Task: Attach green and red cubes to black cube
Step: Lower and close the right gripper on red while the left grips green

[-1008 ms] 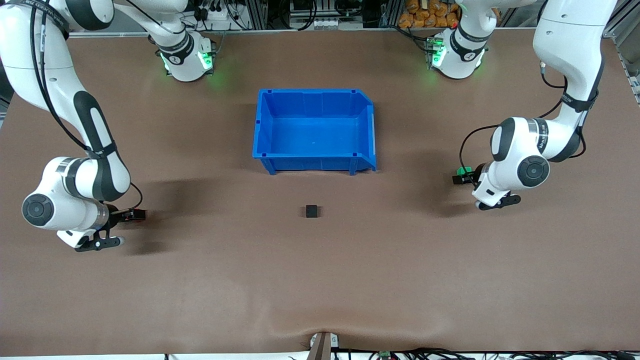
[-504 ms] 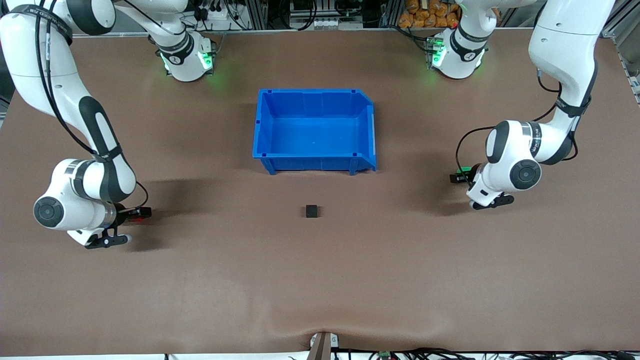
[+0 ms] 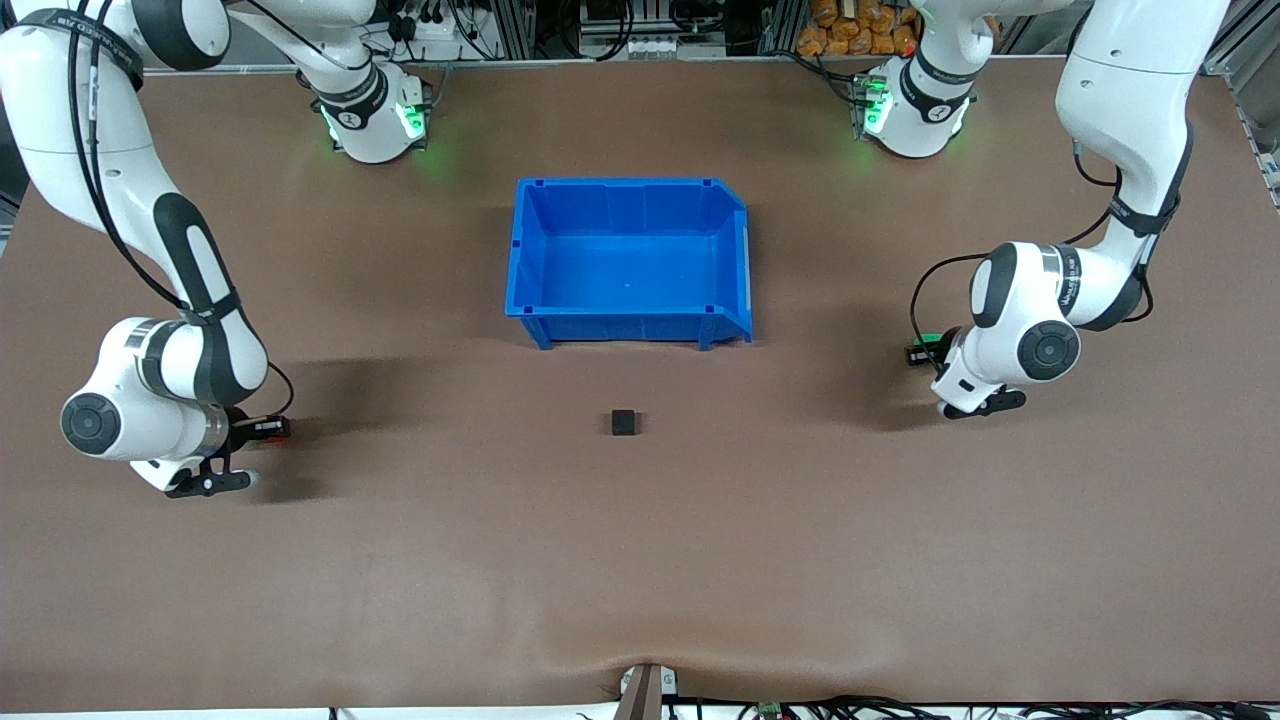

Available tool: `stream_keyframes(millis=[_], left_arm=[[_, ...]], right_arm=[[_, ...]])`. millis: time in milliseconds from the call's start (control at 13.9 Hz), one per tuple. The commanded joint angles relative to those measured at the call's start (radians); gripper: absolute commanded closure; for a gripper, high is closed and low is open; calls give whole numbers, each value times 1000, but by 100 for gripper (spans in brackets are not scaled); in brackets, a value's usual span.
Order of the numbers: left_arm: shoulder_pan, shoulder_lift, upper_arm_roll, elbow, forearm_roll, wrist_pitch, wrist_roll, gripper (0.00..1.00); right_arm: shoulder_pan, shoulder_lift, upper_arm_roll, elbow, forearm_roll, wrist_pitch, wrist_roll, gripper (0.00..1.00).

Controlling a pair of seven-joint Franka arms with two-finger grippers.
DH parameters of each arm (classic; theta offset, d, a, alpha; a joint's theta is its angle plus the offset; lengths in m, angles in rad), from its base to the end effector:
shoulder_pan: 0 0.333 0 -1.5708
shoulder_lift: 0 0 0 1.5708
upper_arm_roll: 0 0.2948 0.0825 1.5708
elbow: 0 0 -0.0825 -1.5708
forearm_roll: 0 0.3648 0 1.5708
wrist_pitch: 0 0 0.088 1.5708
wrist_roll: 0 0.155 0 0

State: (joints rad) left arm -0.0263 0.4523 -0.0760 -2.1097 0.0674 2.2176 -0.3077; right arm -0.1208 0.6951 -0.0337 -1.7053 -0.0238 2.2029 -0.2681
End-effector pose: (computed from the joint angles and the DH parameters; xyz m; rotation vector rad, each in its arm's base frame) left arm 0.5003 -0.0496 0.1271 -3.0088 -0.2372 0.5069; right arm 0.6078 -0.0961 0.1242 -3.1164 -0.2110 0.3153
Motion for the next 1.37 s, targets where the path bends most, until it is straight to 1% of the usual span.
stream_keyframes(millis=[0,72,144,216,360,432,576,720,792,864,1080,1224,1296], left_arm=[[2,2,-1,2,-6,11,13,63],[3,0,-1,2,-6,11,13,70],[5,-1,-2,2,-6,11,12,74],[8,-6,-2,4,-8,11,7,84],[15,-15,-2,7,-29,11,-2,99],[16,-32,-2,8,-40,11,-5,100],[19,-49,-1,14,-61,10,-27,100],[26,-72,-2,36,-70,4,-68,100],[25,-78,-2,62,-92,2,-112,100],[22,-72,-2,88,-110,2,-155,100],[-30,-47,-2,166,-195,2,-298,100],[-67,-38,-2,201,-210,2,-403,100],[-86,-15,-4,232,-227,2,-468,100]], right_arm=[[-19,-6,17,3,11,-11,-77,100],[-20,-6,17,3,11,-11,-127,100],[-22,-8,17,4,11,-11,-169,100],[-26,-9,17,6,11,-11,-209,100],[-30,-17,17,12,11,-9,-317,100],[-34,-19,18,13,16,-9,-329,100],[-28,-26,20,27,68,-11,-202,100],[-17,-31,23,30,73,-38,-111,100],[-5,-31,23,39,76,-57,-47,100],[3,-31,23,49,77,-66,28,100],[30,-42,34,91,81,-173,241,100],[56,-46,58,96,93,-184,422,100],[61,-46,75,96,105,-184,508,100]])
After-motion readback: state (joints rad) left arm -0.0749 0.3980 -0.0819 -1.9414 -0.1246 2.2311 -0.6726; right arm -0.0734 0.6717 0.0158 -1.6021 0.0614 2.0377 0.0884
